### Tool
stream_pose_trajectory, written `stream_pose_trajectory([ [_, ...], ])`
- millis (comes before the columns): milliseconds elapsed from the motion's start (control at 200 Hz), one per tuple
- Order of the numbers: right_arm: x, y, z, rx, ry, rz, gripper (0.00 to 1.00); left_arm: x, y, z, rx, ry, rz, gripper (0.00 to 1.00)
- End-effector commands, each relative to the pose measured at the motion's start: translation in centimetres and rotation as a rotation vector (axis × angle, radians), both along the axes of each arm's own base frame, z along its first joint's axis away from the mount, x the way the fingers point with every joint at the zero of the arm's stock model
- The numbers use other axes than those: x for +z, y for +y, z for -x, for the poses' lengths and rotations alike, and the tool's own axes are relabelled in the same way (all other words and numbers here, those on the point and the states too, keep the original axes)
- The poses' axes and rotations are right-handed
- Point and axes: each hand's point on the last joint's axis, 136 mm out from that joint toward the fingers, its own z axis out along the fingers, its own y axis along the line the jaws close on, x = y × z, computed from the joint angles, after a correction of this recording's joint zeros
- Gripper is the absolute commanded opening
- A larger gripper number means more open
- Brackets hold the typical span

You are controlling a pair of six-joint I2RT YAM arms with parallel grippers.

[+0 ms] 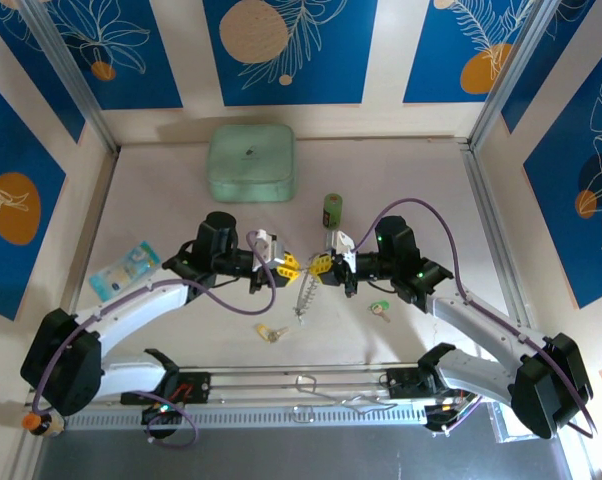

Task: Put the keys on the keyring

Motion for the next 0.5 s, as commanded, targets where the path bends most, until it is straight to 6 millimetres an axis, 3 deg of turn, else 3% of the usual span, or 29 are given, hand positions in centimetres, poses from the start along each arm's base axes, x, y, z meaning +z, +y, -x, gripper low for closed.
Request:
stream_pose_trajectory([
  [0, 2.0, 0.4, 0.7, 0.051, -0.042, -0.036, 0.00, 1.0, -0.5, 0.5, -0.045, -0.009, 0.017, 0.17],
  [70, 2.0, 0.4, 0.8, 0.054, -0.041, -0.035, 0.00, 1.0, -0.5, 0.1, -0.028, -0.014, 0.015, 0.17],
  [170, 2.0, 0.4, 0.9, 0.059, -0.040, -0.037, 0.00, 1.1, -0.5, -0.5, 0.006, -0.031, 0.011, 0.26],
  [495, 2.3, 0.5, 1.1, 0.072, -0.038, -0.046, 0.00, 0.2, -0.3, 0.1, -0.018, -0.027, -0.017, 0.24],
])
